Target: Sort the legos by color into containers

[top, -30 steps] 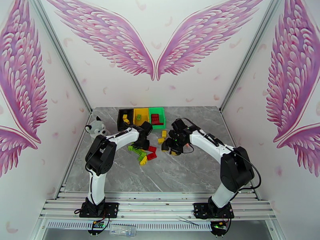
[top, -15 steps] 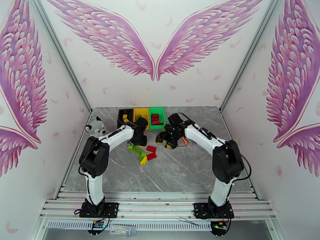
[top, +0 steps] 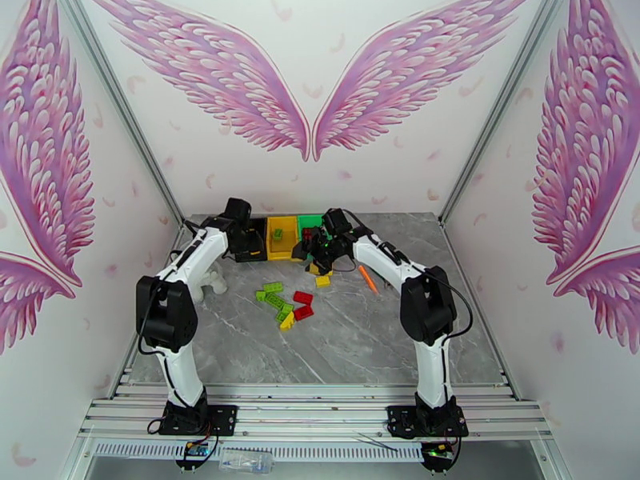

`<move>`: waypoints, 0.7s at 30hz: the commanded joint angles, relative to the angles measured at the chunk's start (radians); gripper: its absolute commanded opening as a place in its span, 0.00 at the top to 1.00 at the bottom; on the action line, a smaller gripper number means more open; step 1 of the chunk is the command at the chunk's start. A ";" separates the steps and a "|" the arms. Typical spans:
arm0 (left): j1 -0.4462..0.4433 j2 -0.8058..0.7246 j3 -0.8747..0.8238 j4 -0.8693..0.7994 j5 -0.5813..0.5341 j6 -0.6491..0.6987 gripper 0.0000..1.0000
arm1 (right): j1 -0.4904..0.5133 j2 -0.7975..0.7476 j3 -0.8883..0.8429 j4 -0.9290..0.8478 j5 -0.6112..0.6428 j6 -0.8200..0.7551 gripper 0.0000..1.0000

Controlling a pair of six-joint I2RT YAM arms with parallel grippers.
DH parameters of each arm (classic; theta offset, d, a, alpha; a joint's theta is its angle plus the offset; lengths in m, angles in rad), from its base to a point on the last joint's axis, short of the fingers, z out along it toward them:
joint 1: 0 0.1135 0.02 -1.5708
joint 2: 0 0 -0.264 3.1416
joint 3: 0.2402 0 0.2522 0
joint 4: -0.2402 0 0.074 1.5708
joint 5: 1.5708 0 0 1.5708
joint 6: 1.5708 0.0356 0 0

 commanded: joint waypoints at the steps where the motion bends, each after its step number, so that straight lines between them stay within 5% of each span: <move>1: 0.022 0.098 0.112 -0.035 -0.010 0.007 0.69 | 0.007 0.034 0.056 -0.008 -0.013 0.018 0.26; 10: 0.039 0.279 0.393 -0.137 -0.010 0.030 0.41 | 0.007 -0.008 0.044 -0.081 0.049 -0.034 0.20; 21: -0.070 0.004 0.024 -0.022 -0.054 0.006 0.39 | 0.010 -0.173 -0.179 -0.172 0.157 -0.109 0.28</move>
